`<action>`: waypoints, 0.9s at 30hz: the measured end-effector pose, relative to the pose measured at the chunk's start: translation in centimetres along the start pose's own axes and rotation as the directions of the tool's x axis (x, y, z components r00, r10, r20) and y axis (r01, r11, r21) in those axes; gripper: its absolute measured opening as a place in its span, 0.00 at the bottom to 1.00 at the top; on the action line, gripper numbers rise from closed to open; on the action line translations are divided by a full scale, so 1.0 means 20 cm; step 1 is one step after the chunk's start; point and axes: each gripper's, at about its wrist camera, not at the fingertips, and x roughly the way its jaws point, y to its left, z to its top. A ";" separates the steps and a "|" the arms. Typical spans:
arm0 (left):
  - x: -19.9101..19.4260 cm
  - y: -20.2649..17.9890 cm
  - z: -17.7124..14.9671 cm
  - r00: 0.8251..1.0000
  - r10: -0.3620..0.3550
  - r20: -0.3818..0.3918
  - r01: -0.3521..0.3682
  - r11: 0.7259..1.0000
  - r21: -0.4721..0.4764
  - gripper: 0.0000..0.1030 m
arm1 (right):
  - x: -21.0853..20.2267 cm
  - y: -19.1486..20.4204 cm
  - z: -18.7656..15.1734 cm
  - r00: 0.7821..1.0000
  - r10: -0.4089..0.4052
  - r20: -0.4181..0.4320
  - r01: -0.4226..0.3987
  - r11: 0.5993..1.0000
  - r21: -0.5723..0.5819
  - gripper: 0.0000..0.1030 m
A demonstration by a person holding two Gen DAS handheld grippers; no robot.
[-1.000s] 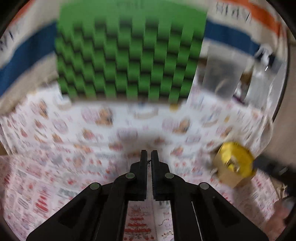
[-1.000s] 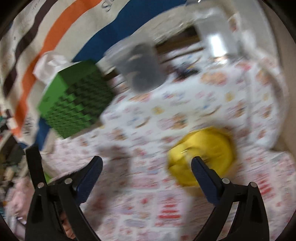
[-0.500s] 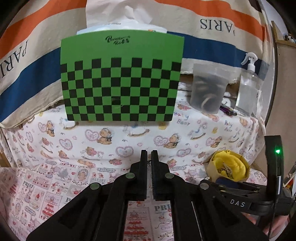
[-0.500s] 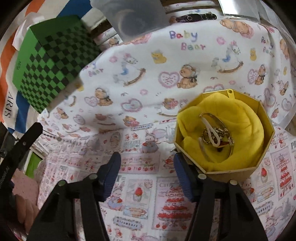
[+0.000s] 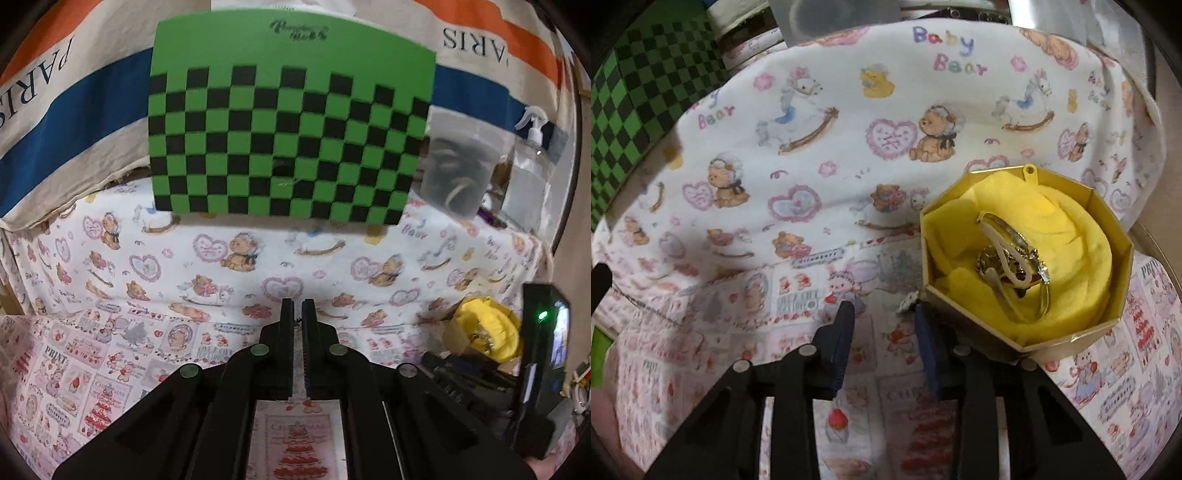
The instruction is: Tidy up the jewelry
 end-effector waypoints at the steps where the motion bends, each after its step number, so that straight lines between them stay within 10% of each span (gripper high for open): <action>1: 0.01 0.00 0.00 1.000 0.009 -0.004 -0.009 1.000 -0.002 0.03 | 0.01 0.00 0.00 1.000 -0.008 0.007 0.008 1.000 0.027 0.31; 12: -0.02 0.16 0.04 1.000 0.009 0.016 -0.008 0.994 -0.113 0.03 | 0.12 0.15 0.08 0.980 -0.199 -0.001 0.198 0.971 0.133 0.20; 27: -0.03 0.18 0.05 1.000 0.008 0.023 -0.005 0.993 -0.118 0.03 | -0.01 0.21 0.00 1.000 0.027 -0.004 -0.027 0.992 -0.124 0.09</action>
